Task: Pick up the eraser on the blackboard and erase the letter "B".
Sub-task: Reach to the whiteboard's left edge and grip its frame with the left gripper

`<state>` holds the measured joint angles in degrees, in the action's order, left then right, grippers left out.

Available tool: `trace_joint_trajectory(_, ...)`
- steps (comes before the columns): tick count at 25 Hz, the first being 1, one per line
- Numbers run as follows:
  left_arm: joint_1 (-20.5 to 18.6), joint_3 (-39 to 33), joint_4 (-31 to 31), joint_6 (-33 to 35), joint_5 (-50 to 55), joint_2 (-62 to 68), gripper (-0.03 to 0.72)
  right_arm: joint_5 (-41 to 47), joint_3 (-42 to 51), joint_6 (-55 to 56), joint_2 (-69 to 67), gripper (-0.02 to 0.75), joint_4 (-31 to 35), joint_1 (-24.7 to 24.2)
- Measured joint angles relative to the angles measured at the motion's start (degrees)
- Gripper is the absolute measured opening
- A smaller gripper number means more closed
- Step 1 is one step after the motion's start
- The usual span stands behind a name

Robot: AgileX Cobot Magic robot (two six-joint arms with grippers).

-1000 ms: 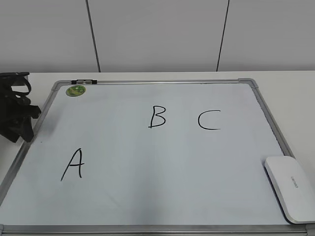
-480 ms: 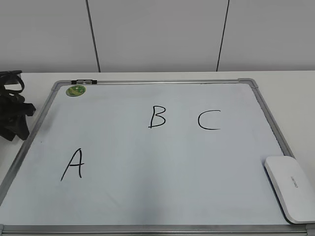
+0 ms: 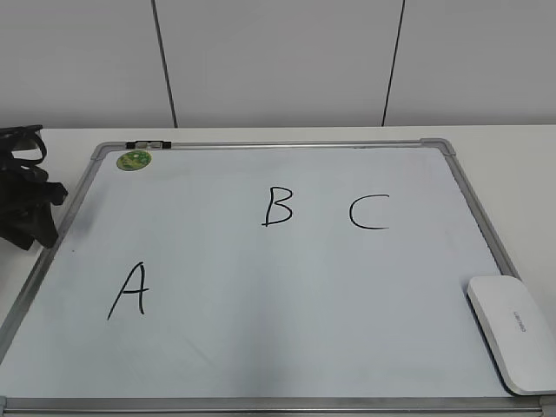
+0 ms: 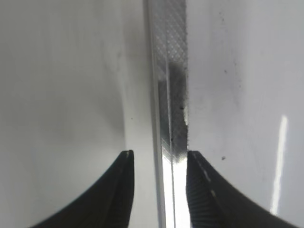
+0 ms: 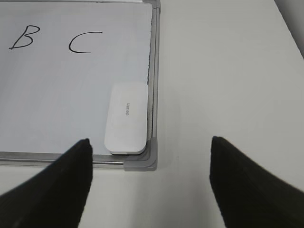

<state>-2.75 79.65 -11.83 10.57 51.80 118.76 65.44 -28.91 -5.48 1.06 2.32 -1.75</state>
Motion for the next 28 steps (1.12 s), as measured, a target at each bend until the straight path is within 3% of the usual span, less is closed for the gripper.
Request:
trace_joint_trajectory(15, 0.0, 0.1, -0.1, 0.1, -0.1, 1.7, 0.235, 0.0, 0.0, 0.0, 0.0, 0.591, 0.1, 0.0)
trace_joint_trajectory(28, 0.0, 0.5, -1.3, 0.1, 0.8, 2.2, 0.026, 0.0, 0.0, 0.0, 0.0, 0.591, 0.1, 0.0)
